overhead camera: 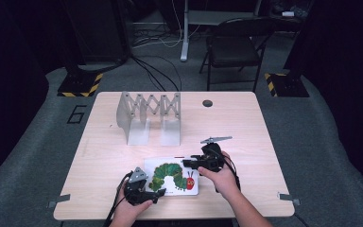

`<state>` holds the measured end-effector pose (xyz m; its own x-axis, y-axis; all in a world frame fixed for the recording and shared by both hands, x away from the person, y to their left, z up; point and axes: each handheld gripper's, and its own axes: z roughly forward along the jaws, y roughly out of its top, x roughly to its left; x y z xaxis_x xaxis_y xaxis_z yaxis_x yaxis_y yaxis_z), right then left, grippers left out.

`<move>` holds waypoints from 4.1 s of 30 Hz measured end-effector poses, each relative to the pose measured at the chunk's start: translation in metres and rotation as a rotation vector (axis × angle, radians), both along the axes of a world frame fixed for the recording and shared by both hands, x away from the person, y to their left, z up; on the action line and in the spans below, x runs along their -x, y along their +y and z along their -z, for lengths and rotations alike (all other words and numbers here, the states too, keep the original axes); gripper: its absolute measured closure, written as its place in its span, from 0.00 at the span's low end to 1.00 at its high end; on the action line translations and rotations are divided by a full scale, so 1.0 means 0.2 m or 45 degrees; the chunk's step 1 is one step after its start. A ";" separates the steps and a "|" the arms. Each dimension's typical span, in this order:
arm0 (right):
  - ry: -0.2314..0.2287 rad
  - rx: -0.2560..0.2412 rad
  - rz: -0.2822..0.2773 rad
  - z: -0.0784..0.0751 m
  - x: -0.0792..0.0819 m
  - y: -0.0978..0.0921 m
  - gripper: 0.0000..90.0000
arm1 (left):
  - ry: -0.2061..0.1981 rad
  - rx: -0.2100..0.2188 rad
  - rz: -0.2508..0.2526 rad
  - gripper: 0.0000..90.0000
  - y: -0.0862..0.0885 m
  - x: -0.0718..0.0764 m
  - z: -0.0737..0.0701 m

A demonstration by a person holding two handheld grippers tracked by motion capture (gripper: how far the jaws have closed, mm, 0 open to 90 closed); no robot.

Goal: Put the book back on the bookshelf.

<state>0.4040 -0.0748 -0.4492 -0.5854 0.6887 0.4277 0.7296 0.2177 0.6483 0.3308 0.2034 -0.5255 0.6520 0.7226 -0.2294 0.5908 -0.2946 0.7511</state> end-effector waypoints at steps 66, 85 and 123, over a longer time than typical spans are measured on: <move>-0.142 -0.064 0.104 -0.07 0.04 -0.18 0.45 | -0.307 -0.191 0.110 0.83 0.04 0.13 -0.11; -0.137 -0.031 0.128 0.02 0.07 -0.21 0.46 | -0.318 -0.133 0.082 0.72 0.00 0.05 -0.22; -0.094 -0.069 0.162 0.10 0.08 -0.25 0.46 | -0.342 -0.074 0.061 0.76 -0.07 -0.02 -0.17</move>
